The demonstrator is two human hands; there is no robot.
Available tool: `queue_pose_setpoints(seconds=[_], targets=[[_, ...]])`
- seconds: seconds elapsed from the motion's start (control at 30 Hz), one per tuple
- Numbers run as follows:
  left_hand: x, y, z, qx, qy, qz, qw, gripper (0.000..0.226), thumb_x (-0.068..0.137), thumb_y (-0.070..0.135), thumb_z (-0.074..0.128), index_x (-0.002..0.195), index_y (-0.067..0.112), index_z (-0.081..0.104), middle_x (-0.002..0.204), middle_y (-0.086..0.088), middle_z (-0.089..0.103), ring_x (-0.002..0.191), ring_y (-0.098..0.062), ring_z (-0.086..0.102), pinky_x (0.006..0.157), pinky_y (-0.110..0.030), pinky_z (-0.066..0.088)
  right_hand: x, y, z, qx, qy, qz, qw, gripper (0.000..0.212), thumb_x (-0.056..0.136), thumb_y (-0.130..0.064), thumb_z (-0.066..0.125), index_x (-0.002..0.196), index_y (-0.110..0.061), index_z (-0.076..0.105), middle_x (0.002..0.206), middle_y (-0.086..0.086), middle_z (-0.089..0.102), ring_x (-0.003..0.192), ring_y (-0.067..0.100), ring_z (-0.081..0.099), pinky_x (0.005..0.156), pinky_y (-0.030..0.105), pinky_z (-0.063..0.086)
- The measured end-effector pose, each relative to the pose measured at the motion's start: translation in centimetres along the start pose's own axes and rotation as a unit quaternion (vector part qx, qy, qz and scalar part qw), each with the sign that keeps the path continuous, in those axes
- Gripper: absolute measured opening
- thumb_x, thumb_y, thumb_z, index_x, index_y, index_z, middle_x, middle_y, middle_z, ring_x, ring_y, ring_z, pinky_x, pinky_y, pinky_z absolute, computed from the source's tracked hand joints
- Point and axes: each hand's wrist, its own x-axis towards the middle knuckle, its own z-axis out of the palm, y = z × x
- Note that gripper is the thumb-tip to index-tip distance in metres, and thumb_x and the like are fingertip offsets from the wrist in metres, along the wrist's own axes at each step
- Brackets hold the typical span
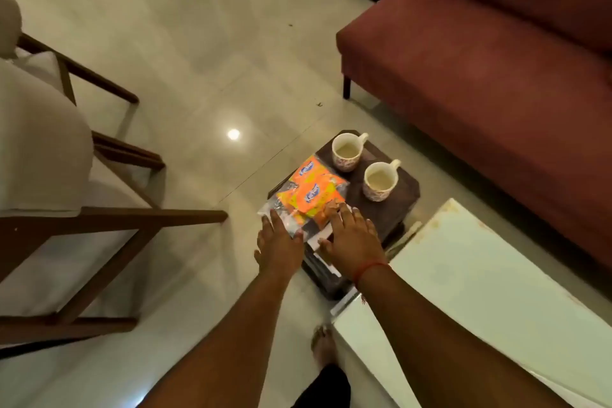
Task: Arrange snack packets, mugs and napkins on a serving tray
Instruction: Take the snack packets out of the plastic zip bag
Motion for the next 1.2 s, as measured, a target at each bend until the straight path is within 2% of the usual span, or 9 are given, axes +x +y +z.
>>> queue_pose_setpoints(seconds=[0.13, 0.3, 0.43, 0.5, 0.6, 0.7, 0.83, 1.07, 1.2], targets=[[5.5, -3.7, -0.1, -0.233, 0.040, -0.094, 0.967, 0.091, 0.092, 0.012, 0.066, 0.158, 0.015, 0.003, 0.162, -0.014, 0.023, 0.144, -0.033, 0.034, 0.117, -0.042, 0.034, 5.1, -2.8, 3.0, -0.010, -0.032, -0.075, 0.997, 0.072, 0.095, -0.050, 0.047, 0.155, -0.023, 0.019, 0.164, 0.007, 0.012, 0.150, 0.035, 0.013, 0.118, 0.052, 0.021], [10.5, -6.3, 0.9, -0.276, 0.008, -0.212, 0.937, 0.093, 0.090, 0.025, 0.069, 0.158, 0.017, 0.005, 0.159, -0.013, 0.030, 0.141, -0.032, 0.038, 0.113, -0.041, 0.035, 8.7, -3.6, 6.4, -0.032, -0.032, -0.073, 0.996, 0.074, 0.094, -0.047, 0.055, 0.154, -0.026, 0.016, 0.164, 0.007, 0.008, 0.149, 0.037, 0.012, 0.115, 0.058, 0.023], [13.3, -7.1, 1.6, -0.267, -0.075, -0.234, 0.932, 0.039, 0.094, 0.019, 0.063, 0.131, 0.015, 0.052, 0.131, -0.009, 0.056, 0.119, -0.025, 0.053, 0.100, -0.034, 0.039, 9.5, -3.4, 8.5, -0.053, -0.028, -0.093, 0.994, 0.075, 0.092, -0.042, 0.057, 0.153, -0.024, 0.017, 0.163, 0.008, 0.010, 0.150, 0.037, 0.008, 0.115, 0.057, 0.024], [13.4, -6.5, 1.6, -0.318, -0.078, -0.213, 0.921, 0.016, 0.091, 0.011, 0.064, 0.105, 0.017, 0.061, 0.112, -0.005, 0.064, 0.096, -0.016, 0.059, 0.085, -0.029, 0.042, 9.7, -3.3, 9.0, -0.059, -0.021, -0.102, 0.993, 0.074, 0.092, -0.040, 0.058, 0.153, -0.023, 0.019, 0.163, 0.009, 0.011, 0.150, 0.039, 0.006, 0.116, 0.057, 0.024], [13.5, -5.6, 1.4, -0.370, -0.068, -0.205, 0.904, 0.020, 0.085, -0.002, 0.059, 0.084, 0.016, 0.066, 0.099, -0.007, 0.070, 0.089, -0.015, 0.063, 0.072, -0.026, 0.046, 9.8, -3.6, 9.1, -0.067, -0.028, -0.106, 0.992, 0.078, 0.091, -0.041, 0.060, 0.154, -0.023, 0.017, 0.164, 0.010, 0.008, 0.149, 0.043, 0.005, 0.116, 0.057, 0.023], [12.6, -4.3, 0.4, -0.433, -0.051, -0.180, 0.882, 0.021, 0.090, -0.002, 0.051, 0.089, 0.014, 0.065, 0.101, -0.012, 0.070, 0.096, -0.022, 0.065, 0.082, -0.029, 0.052, 9.5, -4.0, 8.4, -0.061, -0.036, -0.114, 0.991, 0.086, 0.088, -0.042, 0.063, 0.154, -0.023, 0.012, 0.164, 0.010, 0.005, 0.148, 0.045, 0.005, 0.116, 0.058, 0.023], [10.6, -2.5, -1.7, -0.502, -0.041, -0.127, 0.854, 0.023, 0.100, 0.006, 0.046, 0.094, 0.017, 0.065, 0.089, -0.003, 0.075, 0.079, -0.016, 0.071, 0.062, -0.027, 0.057, 8.5, -5.2, 6.2, -0.035, -0.030, -0.142, 0.989, 0.087, 0.088, -0.038, 0.063, 0.154, -0.023, 0.009, 0.165, 0.008, 0.003, 0.149, 0.041, 0.008, 0.117, 0.056, 0.023], [5.1, 3.8, -6.7, -0.435, 0.039, -0.024, 0.899, 0.015, 0.101, 0.018, 0.050, 0.096, 0.017, 0.064, 0.103, -0.012, 0.070, 0.093, -0.028, 0.067, 0.079, -0.040, 0.060, 4.2, -6.6, -2.0, 0.086, 0.031, -0.146, 0.985, 0.085, 0.094, -0.036, 0.059, 0.157, -0.015, 0.006, 0.165, 0.006, 0.007, 0.151, 0.029, 0.015, 0.120, 0.046, 0.025], [-0.4, 8.6, -8.3, -0.361, 0.098, 0.055, 0.926, 0.015, 0.099, 0.028, 0.053, 0.104, 0.019, 0.064, 0.103, -0.003, 0.069, 0.092, -0.019, 0.067, 0.079, -0.031, 0.058, -1.2, -5.7, -8.7, 0.259, 0.108, -0.143, 0.949, 0.065, 0.093, -0.022, 0.055, 0.151, -0.026, 0.025, 0.153, -0.002, 0.038, 0.133, 0.013, 0.041, 0.107, 0.021, 0.037]])
